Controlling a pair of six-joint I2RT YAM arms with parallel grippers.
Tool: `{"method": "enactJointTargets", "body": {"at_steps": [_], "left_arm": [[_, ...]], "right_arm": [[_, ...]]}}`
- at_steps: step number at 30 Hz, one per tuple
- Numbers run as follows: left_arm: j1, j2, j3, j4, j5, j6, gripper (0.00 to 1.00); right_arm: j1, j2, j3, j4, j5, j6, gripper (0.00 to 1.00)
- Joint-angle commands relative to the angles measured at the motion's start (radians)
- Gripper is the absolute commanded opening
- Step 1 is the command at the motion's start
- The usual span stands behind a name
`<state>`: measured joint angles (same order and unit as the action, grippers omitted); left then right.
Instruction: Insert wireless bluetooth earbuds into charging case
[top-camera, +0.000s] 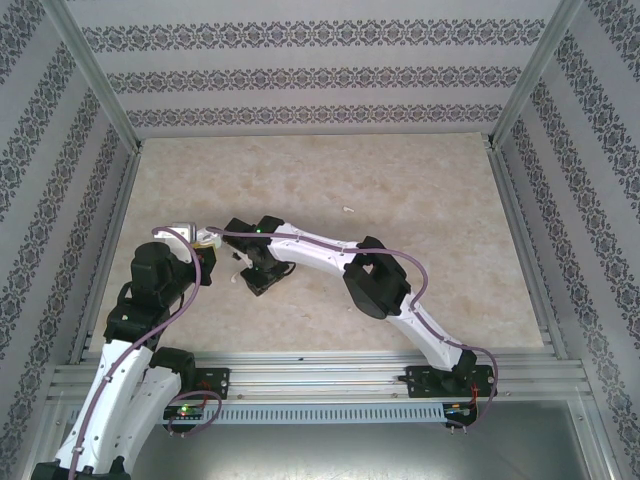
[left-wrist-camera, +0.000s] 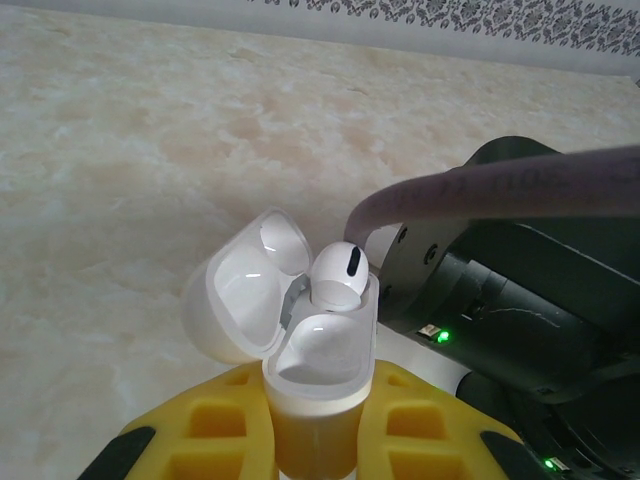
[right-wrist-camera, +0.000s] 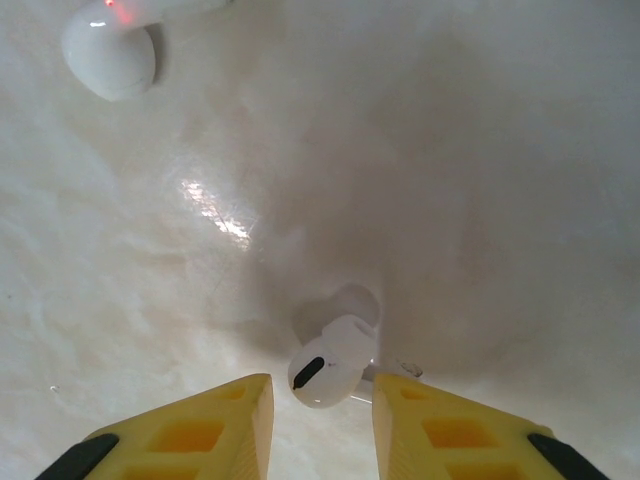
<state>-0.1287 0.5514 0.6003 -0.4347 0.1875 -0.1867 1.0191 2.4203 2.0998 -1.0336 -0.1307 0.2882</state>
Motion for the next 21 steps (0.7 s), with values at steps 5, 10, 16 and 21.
{"method": "enactJointTargets", "body": {"at_steps": [5,10,16,21], "left_arm": [[0.008,-0.019,0.002,0.025,0.040,0.023,0.00],[0.008,-0.006,0.012,0.034,0.050,0.020,0.00],[0.008,0.021,0.025,0.042,0.065,0.027,0.00],[0.009,0.032,0.022,0.052,0.072,0.038,0.00]], "right_arm": [[0.019,0.045,0.058,-0.033,0.025,0.009,0.35],[0.019,0.072,0.091,-0.047,0.029,0.016,0.36],[0.019,0.101,0.115,-0.060,0.023,0.038,0.34],[0.019,0.096,0.114,-0.079,0.040,0.052,0.25]]}}
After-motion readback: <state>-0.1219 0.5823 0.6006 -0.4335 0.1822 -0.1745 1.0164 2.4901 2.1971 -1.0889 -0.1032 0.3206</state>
